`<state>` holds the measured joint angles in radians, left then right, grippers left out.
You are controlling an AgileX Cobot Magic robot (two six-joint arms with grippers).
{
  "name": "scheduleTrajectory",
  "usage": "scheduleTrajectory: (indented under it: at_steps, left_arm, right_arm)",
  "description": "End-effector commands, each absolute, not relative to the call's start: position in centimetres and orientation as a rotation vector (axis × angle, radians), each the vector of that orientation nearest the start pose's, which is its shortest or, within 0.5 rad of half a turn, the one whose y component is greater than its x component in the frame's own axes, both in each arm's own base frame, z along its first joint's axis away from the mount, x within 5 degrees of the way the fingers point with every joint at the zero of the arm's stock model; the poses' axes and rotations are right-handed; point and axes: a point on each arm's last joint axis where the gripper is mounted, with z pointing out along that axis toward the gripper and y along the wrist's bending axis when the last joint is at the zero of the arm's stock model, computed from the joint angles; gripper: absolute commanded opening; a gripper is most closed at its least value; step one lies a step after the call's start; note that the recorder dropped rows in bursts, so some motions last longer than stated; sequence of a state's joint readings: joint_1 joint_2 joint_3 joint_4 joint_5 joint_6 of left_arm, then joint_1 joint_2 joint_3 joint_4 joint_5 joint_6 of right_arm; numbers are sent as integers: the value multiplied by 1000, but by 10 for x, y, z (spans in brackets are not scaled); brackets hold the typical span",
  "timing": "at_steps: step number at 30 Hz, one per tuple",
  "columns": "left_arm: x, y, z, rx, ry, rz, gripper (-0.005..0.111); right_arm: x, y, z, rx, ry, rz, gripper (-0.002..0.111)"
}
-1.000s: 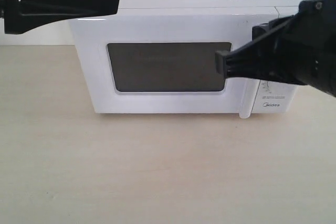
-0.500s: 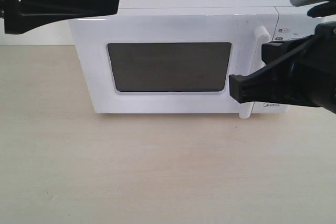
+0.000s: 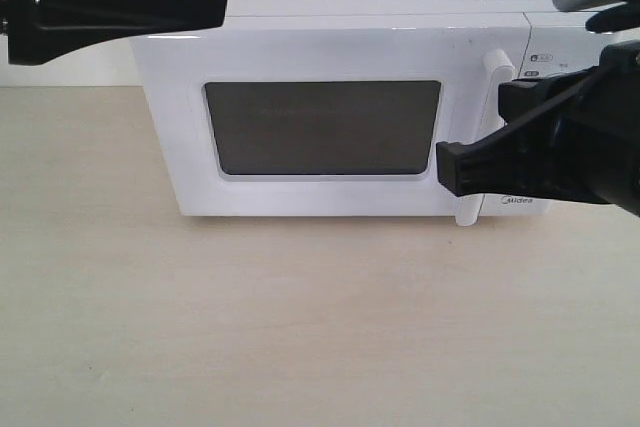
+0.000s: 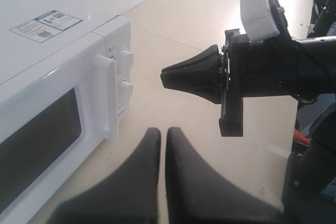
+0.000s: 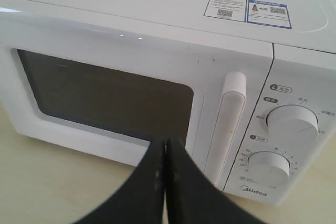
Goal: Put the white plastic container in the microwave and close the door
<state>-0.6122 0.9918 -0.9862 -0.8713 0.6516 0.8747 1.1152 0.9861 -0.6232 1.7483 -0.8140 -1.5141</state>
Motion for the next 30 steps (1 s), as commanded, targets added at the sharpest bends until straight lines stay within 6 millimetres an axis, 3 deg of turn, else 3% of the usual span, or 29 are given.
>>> scheduleTrajectory:
  at_steps: [1,14,22,25,27,28,30]
  left_arm:
    - [138,-150,395,1001,1708,-804,4]
    - [118,-133,414,969,1598,-775,4]
    - [97,-103,441,831,1422,-669,4]
    - [84,-86,449,799,1363,-565,4]
    - [67,-65,454,794,1299,-377,4]
    - [50,-50,457,781,1253,-227,4]
    - [24,-31,456,689,1256,-101,4]
  right_arm:
    - [137,131,304,-258,1868,160,0]
    - [137,131,304,-258,1868,160,0]
    - [137,131,304,-258,1868,160,0]
    - [137,131,304,-258,1868,160,0]
    - [137,131,304,-258,1868,160,0]
    - [137,131,304,-258,1868,160,0]
    - [137,131,304,-258,1868,160,0]
